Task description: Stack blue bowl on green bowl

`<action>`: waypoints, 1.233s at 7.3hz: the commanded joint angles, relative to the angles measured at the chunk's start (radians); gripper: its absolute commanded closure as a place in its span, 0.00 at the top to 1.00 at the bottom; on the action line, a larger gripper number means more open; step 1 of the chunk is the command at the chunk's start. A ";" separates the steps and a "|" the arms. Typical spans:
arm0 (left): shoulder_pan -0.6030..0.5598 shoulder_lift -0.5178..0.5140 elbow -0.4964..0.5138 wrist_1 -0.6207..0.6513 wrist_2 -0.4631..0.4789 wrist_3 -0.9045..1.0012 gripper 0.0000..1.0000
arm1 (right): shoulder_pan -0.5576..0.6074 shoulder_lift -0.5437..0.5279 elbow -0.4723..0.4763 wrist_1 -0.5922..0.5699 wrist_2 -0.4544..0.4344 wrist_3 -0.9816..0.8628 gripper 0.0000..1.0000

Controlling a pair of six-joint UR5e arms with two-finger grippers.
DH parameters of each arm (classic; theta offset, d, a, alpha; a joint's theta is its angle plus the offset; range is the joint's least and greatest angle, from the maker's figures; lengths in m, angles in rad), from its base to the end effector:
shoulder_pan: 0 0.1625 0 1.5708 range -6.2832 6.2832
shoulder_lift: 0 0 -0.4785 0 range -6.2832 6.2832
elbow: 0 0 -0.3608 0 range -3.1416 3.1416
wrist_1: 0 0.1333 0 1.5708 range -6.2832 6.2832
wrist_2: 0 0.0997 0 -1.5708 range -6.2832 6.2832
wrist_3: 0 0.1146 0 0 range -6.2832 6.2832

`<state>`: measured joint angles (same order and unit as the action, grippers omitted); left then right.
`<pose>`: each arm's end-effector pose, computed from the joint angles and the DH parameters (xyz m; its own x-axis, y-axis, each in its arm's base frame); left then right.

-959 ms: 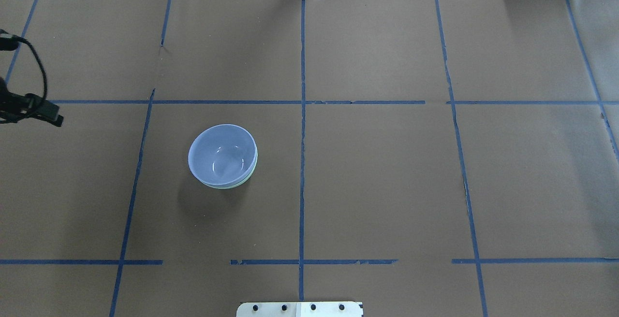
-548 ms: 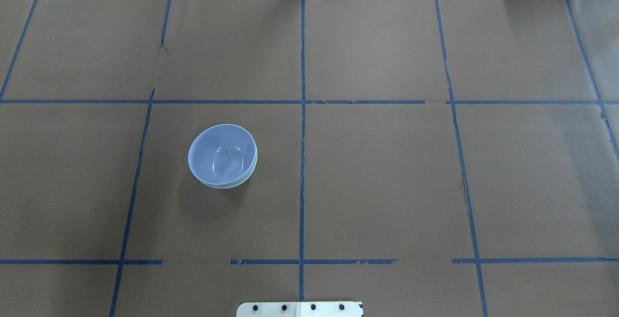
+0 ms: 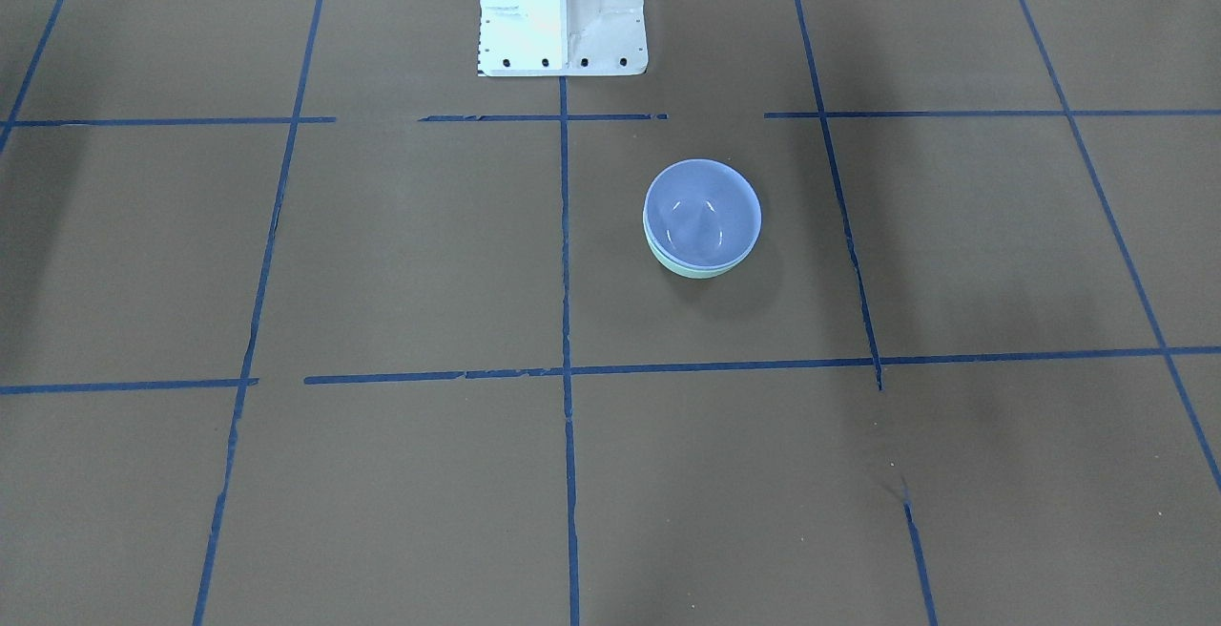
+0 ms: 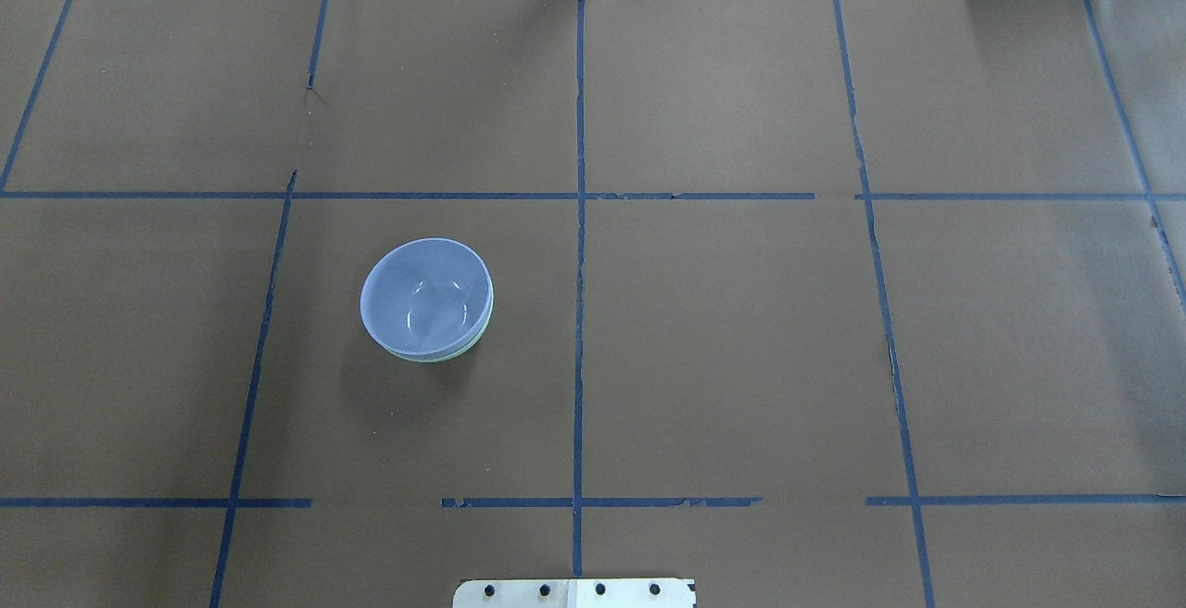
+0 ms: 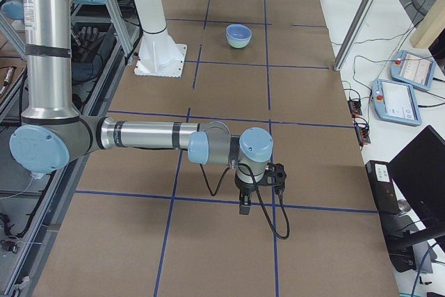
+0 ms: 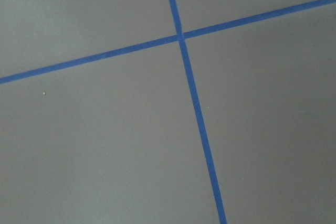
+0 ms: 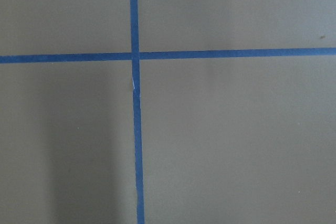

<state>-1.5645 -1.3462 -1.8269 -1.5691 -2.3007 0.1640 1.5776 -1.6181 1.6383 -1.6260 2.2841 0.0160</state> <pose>-0.0546 -0.3566 0.7000 0.7341 0.1874 -0.6527 -0.1279 0.9821 0.1382 0.0613 -0.4343 0.7233 0.7558 0.0440 0.6533 -0.0189 0.9988 -0.0455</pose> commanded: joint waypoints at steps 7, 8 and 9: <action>-0.003 0.019 0.014 -0.003 -0.028 0.011 1.00 | -0.001 0.000 0.000 0.000 0.000 -0.001 1.00; -0.003 0.021 0.014 -0.003 -0.028 0.011 1.00 | 0.001 0.000 0.000 0.000 0.000 -0.001 1.00; -0.005 0.019 0.014 -0.003 -0.028 0.011 1.00 | -0.001 0.000 0.000 0.000 0.000 0.001 1.00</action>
<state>-1.5683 -1.3266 -1.8133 -1.5722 -2.3285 0.1749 1.5776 -1.6183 1.6383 -1.6260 2.2841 0.0156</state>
